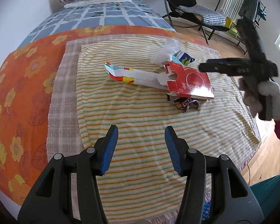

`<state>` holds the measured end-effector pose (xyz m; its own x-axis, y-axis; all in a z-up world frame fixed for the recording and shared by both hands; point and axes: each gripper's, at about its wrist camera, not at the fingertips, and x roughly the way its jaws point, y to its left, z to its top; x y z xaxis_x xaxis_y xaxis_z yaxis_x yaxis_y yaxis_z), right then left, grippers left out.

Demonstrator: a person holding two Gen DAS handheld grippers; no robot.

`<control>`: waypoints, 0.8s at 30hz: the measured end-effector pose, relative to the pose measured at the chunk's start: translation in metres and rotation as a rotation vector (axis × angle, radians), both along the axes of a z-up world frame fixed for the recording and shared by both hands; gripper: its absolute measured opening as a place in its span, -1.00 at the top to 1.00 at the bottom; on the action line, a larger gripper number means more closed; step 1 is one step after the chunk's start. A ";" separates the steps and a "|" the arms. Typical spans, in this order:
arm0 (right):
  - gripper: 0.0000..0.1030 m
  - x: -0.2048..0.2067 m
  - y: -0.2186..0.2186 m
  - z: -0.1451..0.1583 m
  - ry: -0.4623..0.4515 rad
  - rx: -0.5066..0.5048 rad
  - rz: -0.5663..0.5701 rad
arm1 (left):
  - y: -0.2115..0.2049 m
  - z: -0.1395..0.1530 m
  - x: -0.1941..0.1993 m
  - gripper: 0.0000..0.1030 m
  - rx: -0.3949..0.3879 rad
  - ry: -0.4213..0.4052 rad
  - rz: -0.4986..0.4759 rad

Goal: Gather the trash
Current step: 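Move both tools back over the towel toward the red box, then grasp the red medicine box with the right tool and lift it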

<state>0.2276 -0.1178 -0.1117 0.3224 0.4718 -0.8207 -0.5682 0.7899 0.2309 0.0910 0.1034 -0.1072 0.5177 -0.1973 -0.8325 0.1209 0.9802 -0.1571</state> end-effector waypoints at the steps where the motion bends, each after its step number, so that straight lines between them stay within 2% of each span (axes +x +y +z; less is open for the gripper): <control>1: -0.57 0.007 0.003 -0.003 0.006 0.005 0.005 | 0.000 0.000 0.001 -0.04 0.002 -0.002 -0.001; 6: -0.57 0.023 0.017 -0.016 0.033 -0.005 0.042 | 0.003 0.001 0.004 -0.04 0.008 -0.011 -0.002; 10: -0.57 0.026 0.018 -0.028 0.099 0.001 0.078 | 0.005 -0.002 0.006 -0.04 0.011 -0.007 0.001; 18: -0.57 -0.008 0.009 -0.040 0.184 -0.033 0.188 | 0.003 -0.004 0.006 -0.04 0.018 0.001 -0.005; 21: -0.57 -0.021 0.007 -0.043 0.178 -0.070 0.194 | 0.002 -0.004 0.005 -0.04 0.018 -0.002 -0.005; 24: -0.58 -0.031 0.011 -0.041 0.129 -0.129 0.182 | 0.001 -0.003 0.006 -0.04 0.019 -0.003 -0.006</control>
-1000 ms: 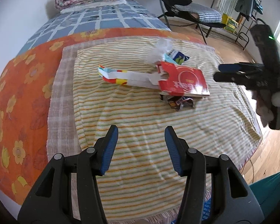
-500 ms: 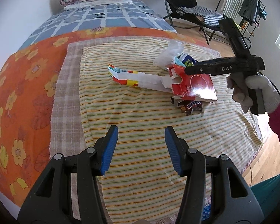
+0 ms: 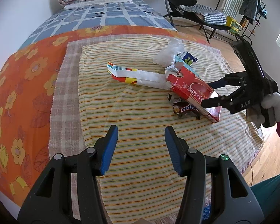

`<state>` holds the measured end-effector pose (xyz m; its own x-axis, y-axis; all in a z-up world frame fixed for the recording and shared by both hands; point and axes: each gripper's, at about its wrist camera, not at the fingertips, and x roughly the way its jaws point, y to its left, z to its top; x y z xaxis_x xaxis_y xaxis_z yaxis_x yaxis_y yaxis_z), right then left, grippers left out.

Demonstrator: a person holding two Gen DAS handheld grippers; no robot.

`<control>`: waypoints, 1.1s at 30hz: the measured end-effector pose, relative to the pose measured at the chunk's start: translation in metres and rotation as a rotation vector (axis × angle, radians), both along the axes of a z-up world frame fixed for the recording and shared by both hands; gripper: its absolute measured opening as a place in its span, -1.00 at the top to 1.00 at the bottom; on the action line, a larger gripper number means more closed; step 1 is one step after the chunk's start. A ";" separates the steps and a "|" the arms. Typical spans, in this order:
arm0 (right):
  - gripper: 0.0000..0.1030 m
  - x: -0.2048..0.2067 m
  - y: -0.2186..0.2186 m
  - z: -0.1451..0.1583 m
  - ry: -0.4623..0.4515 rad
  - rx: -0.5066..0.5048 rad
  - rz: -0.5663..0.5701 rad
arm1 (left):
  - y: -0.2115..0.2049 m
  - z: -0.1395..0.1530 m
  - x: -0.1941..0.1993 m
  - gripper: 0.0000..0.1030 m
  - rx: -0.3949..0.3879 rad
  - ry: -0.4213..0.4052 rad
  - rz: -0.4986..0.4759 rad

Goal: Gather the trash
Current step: 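Grasp the red medicine box with the right tool and lift it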

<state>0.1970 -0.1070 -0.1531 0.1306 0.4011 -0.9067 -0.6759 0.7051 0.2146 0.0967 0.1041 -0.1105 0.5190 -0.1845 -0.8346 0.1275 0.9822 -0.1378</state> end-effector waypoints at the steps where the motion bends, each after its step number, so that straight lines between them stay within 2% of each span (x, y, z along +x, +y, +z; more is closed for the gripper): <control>1: -0.59 -0.002 0.004 0.002 -0.025 -0.019 0.002 | 0.000 0.000 0.000 -0.04 0.000 0.001 -0.001; 7: -0.61 -0.003 0.025 0.002 -0.099 -0.101 0.000 | -0.006 0.001 0.000 -0.04 0.008 -0.001 -0.011; 14: -0.62 -0.004 0.034 -0.003 -0.106 -0.128 -0.041 | -0.010 -0.001 0.001 -0.04 0.008 0.002 -0.018; 18: -0.62 -0.003 0.018 -0.001 -0.093 -0.117 -0.093 | -0.018 -0.007 0.004 -0.03 0.001 0.018 -0.036; 24: -0.61 -0.017 -0.025 -0.004 -0.057 -0.086 -0.157 | -0.049 -0.024 0.012 -0.03 -0.014 0.062 -0.111; 29: -0.61 -0.024 -0.060 -0.010 -0.015 -0.047 -0.234 | -0.074 -0.038 0.030 -0.04 -0.076 0.121 -0.127; 33: -0.61 -0.029 -0.074 -0.013 -0.003 -0.030 -0.252 | -0.087 -0.049 0.049 -0.04 -0.143 0.169 -0.090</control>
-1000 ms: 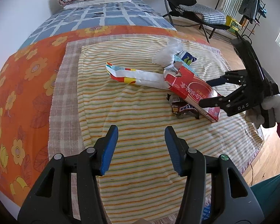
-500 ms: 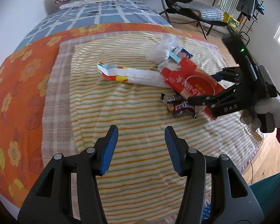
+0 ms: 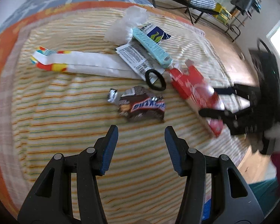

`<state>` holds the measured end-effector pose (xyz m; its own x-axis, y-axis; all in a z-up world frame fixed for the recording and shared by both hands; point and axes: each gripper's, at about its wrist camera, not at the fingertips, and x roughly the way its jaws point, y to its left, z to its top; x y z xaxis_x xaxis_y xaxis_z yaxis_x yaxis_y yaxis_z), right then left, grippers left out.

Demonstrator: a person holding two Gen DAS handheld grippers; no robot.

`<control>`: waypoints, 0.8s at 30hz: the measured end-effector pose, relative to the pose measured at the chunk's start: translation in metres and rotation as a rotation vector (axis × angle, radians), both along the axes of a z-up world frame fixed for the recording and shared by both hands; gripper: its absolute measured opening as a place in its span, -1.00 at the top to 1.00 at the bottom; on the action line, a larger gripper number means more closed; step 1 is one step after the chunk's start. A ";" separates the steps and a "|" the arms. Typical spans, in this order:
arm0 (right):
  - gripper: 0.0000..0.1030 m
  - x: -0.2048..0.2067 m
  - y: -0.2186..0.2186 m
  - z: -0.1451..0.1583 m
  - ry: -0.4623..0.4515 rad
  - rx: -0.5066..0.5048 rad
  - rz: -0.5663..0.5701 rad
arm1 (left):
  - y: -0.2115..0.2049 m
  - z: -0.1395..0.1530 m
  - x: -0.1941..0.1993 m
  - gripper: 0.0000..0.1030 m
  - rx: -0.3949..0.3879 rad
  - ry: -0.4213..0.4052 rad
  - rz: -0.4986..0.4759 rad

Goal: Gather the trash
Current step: 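Grasp the red medicine box with the right tool and lift it, then grasp the Snickers wrapper with the left tool while the right tool holds the box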

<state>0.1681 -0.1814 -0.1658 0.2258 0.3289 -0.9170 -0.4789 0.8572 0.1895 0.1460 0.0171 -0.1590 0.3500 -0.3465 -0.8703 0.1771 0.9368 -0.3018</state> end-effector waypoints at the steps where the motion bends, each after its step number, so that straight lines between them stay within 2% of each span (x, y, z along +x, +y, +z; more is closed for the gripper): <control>1: -0.63 -0.002 -0.003 0.000 0.001 0.005 -0.003 | -0.001 -0.001 0.003 -0.04 -0.013 0.007 0.011; 6: -0.63 -0.007 -0.001 0.001 -0.023 -0.033 -0.002 | -0.006 -0.016 0.027 -0.04 -0.027 0.046 0.090; 14: -0.66 -0.016 0.021 0.000 -0.091 -0.170 0.054 | -0.018 -0.018 0.042 -0.03 0.000 0.022 0.130; 16: -0.67 -0.017 0.024 -0.003 -0.099 -0.206 0.056 | -0.015 -0.018 0.044 0.29 0.004 0.023 0.147; 19: -0.67 -0.020 0.026 -0.005 -0.112 -0.233 0.068 | -0.007 -0.018 0.043 0.49 -0.035 0.031 0.158; 24: -0.67 -0.018 0.017 -0.004 -0.097 -0.215 0.054 | 0.008 -0.017 0.034 0.54 -0.017 0.028 0.156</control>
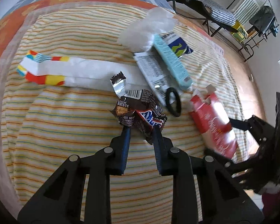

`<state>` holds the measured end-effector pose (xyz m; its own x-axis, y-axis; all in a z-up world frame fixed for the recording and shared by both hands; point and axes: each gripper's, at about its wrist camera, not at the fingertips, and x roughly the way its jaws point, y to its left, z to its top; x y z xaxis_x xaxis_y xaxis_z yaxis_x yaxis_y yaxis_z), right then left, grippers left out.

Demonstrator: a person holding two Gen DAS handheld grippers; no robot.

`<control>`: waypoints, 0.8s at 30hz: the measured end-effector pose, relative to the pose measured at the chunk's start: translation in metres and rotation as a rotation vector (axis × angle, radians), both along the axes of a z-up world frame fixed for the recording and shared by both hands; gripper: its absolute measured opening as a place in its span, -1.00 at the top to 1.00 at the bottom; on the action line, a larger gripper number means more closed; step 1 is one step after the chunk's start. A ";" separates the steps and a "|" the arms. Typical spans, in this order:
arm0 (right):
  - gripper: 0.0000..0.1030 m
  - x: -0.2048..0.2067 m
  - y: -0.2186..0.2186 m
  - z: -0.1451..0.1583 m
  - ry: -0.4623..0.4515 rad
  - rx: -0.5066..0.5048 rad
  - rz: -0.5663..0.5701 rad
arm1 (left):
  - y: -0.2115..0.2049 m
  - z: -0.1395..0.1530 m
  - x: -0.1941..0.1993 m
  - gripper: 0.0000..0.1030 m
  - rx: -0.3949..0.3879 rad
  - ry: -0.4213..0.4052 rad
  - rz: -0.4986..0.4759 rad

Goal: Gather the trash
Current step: 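Grasp the Snickers wrapper with the left tool while the right tool holds the box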

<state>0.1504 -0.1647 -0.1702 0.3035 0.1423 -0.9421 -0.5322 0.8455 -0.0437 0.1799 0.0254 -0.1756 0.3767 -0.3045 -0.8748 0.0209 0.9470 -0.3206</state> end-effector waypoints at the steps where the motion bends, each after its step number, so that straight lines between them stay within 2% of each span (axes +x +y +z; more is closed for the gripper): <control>1: -0.67 -0.001 0.000 0.000 0.000 0.001 -0.003 | 0.003 0.001 -0.001 0.54 -0.005 0.001 0.001; 3: -0.67 0.001 -0.002 0.001 0.003 0.011 -0.008 | 0.007 0.001 -0.005 0.50 -0.031 0.014 -0.013; 4: -0.67 0.001 -0.002 0.001 0.008 0.017 -0.009 | 0.008 0.002 -0.006 0.24 -0.025 0.018 -0.012; 6: -0.67 -0.001 0.000 0.001 0.010 0.018 -0.006 | 0.009 0.004 -0.007 0.01 -0.027 0.017 -0.002; 9: -0.67 0.000 0.008 -0.003 0.003 -0.010 -0.001 | 0.006 0.003 -0.004 0.01 -0.029 0.018 0.009; 12: -0.67 0.003 0.013 -0.006 -0.006 -0.022 -0.005 | 0.003 -0.001 0.002 0.30 -0.015 0.016 0.035; 14: -0.67 0.004 0.012 -0.006 -0.003 -0.017 -0.010 | 0.002 -0.001 0.005 0.76 -0.029 0.015 0.037; 16: -0.65 0.002 0.010 -0.004 -0.001 -0.008 -0.020 | 0.004 0.001 0.003 0.79 -0.044 0.014 0.039; 24: -0.65 -0.016 -0.008 0.009 -0.003 0.065 -0.062 | 0.005 0.016 -0.024 0.80 0.000 -0.027 -0.003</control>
<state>0.1342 -0.1728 -0.1614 0.3162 0.1839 -0.9307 -0.4789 0.8778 0.0107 0.1558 0.0304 -0.1596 0.3991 -0.3058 -0.8644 0.0327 0.9469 -0.3199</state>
